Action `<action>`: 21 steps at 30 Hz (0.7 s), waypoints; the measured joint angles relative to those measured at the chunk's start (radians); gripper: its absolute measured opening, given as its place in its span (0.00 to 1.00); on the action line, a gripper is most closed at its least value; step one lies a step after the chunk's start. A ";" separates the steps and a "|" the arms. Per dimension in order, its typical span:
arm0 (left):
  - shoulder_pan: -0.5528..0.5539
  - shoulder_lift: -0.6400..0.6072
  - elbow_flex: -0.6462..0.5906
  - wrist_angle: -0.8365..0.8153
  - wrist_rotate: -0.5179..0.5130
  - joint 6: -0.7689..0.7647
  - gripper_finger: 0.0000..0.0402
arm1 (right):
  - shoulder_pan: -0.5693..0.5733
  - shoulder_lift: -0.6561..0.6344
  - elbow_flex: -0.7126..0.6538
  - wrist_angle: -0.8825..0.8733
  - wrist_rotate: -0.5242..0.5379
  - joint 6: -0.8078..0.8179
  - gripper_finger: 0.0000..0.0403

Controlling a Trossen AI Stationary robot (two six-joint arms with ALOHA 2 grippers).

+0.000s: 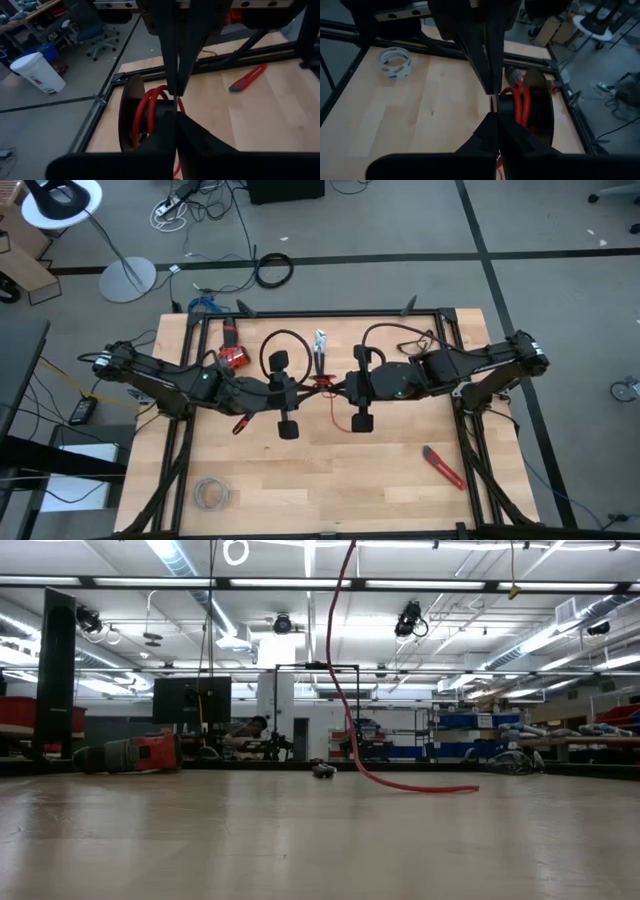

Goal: Coil cords
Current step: Coil the red wire onto the black spool

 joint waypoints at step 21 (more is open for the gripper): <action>0.011 -0.007 -0.235 0.845 0.405 -0.028 0.00 | 0.371 -0.089 0.001 0.409 0.534 -0.361 0.30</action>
